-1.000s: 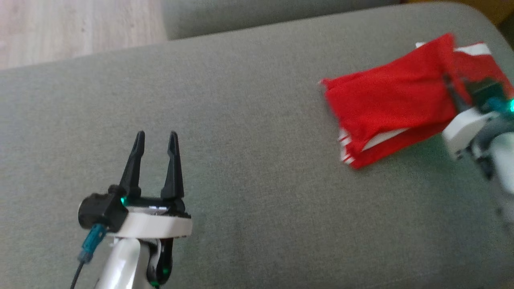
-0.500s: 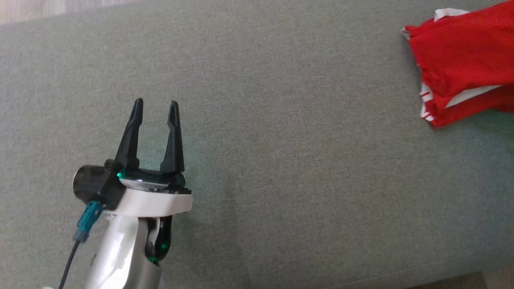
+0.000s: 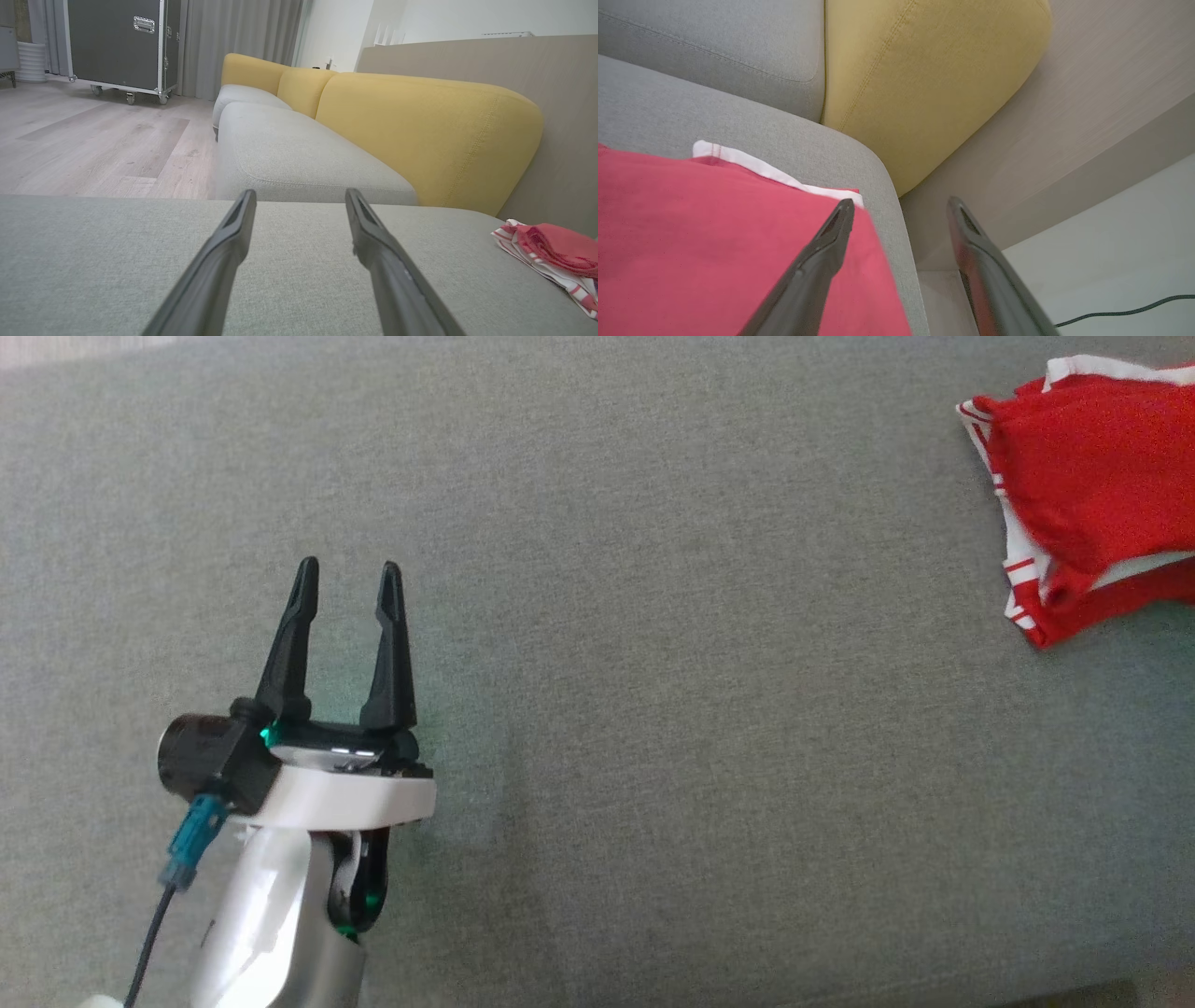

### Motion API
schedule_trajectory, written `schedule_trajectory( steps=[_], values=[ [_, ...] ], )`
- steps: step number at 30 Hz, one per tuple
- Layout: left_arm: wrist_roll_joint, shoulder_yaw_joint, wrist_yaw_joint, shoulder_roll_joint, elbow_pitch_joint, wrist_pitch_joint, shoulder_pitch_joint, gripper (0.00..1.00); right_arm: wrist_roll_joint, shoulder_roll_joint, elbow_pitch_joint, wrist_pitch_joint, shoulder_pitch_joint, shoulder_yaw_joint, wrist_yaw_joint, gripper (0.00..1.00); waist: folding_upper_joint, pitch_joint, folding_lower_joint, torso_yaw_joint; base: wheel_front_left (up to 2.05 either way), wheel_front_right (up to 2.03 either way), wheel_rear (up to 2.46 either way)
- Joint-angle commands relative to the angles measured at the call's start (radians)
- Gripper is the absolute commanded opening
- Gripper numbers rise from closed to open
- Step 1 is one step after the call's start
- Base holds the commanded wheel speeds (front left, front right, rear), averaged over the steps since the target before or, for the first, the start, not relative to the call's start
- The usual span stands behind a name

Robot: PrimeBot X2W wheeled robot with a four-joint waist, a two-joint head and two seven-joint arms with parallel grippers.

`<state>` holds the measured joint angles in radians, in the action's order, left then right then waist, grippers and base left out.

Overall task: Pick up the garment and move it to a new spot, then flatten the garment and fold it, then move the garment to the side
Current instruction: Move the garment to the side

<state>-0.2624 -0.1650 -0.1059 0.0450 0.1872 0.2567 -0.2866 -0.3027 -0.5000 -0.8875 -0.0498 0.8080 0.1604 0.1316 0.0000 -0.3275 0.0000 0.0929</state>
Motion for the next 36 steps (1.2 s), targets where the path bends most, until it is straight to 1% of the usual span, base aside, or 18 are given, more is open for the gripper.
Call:
schedule_trajectory(
  steps=[1, 5, 10, 13, 18, 23, 25, 28, 32, 34, 36],
  values=[
    [0.003, 0.033, -0.005, 0.005, -0.029, 0.005, -0.023, 1.00, -0.009, -0.012, 0.038, -0.006, -0.009, -0.002, -0.001, 1.00, 0.0000, 0.010, 0.0000, 0.003, 0.00, 0.00, 0.00],
    [-0.002, 0.042, -0.004, 0.005, -0.026, 0.005, -0.015, 1.00, -0.022, 0.028, 0.077, -0.022, -0.010, 0.004, -0.001, 1.00, 0.0000, 0.046, 0.0000, 0.013, 0.00, 0.00, 0.00],
    [-0.015, 0.048, 0.003, 0.005, -0.030, 0.005, 0.006, 1.00, -0.008, 0.089, 0.147, -0.049, -0.010, -0.025, -0.001, 1.00, 0.0000, 0.109, 0.0000, 0.020, 0.00, 0.00, 0.00],
    [-0.022, 0.055, 0.010, 0.005, -0.035, 0.005, 0.022, 1.00, 0.027, 0.136, 0.200, -0.076, -0.021, -0.059, -0.001, 1.00, 0.0000, 0.150, 0.0000, 0.018, 0.00, 0.00, 0.00],
    [-0.033, 0.068, 0.022, 0.005, -0.044, 0.005, 0.060, 1.00, 0.120, 0.226, 0.312, -0.102, -0.068, -0.106, -0.001, 1.00, 0.0000, 0.225, 0.0000, -0.001, 0.00, 0.00, 0.00],
    [-0.042, 0.083, 0.032, 0.005, -0.051, 0.005, 0.106, 1.00, 0.209, 0.329, 0.438, -0.116, -0.175, -0.119, -0.001, 1.00, 0.0000, 0.285, 0.0000, -0.027, 0.00, 0.00, 0.00],
    [-0.051, 0.089, 0.038, 0.005, -0.052, 0.005, 0.125, 1.00, 0.243, 0.376, 0.484, -0.121, -0.227, -0.107, -0.001, 1.00, 0.0000, 0.303, 0.0000, -0.038, 0.00, 0.00, 0.00],
    [-0.057, 0.093, 0.040, 0.005, -0.050, 0.005, 0.149, 1.00, 0.295, 0.426, 0.538, -0.132, -0.310, -0.079, -0.001, 1.00, 0.0000, 0.323, 0.0000, -0.059, 0.00, 0.00, 0.00],
    [-0.065, 0.090, 0.040, 0.005, -0.041, 0.005, 0.171, 1.00, 0.357, 0.448, 0.580, -0.153, -0.433, -0.083, -0.001, 1.00, 0.0000, 0.338, 0.0000, -0.088, 0.00, 0.00, 0.00],
    [-0.065, 0.085, 0.037, 0.005, -0.036, 0.005, 0.181, 1.00, 0.419, 0.449, 0.580, -0.169, -0.493, -0.092, -0.001, 1.00, 0.0000, 0.343, 0.0000, -0.101, 0.00, 0.00, 0.00],
    [-0.068, 0.085, 0.037, 0.005, -0.031, 0.005, 0.192, 1.00, 0.455, 0.449, 0.569, -0.184, -0.547, -0.093, -0.001, 1.00, 0.0000, 0.348, 0.0000, -0.110, 0.00, 0.00, 0.00]
  ],
)
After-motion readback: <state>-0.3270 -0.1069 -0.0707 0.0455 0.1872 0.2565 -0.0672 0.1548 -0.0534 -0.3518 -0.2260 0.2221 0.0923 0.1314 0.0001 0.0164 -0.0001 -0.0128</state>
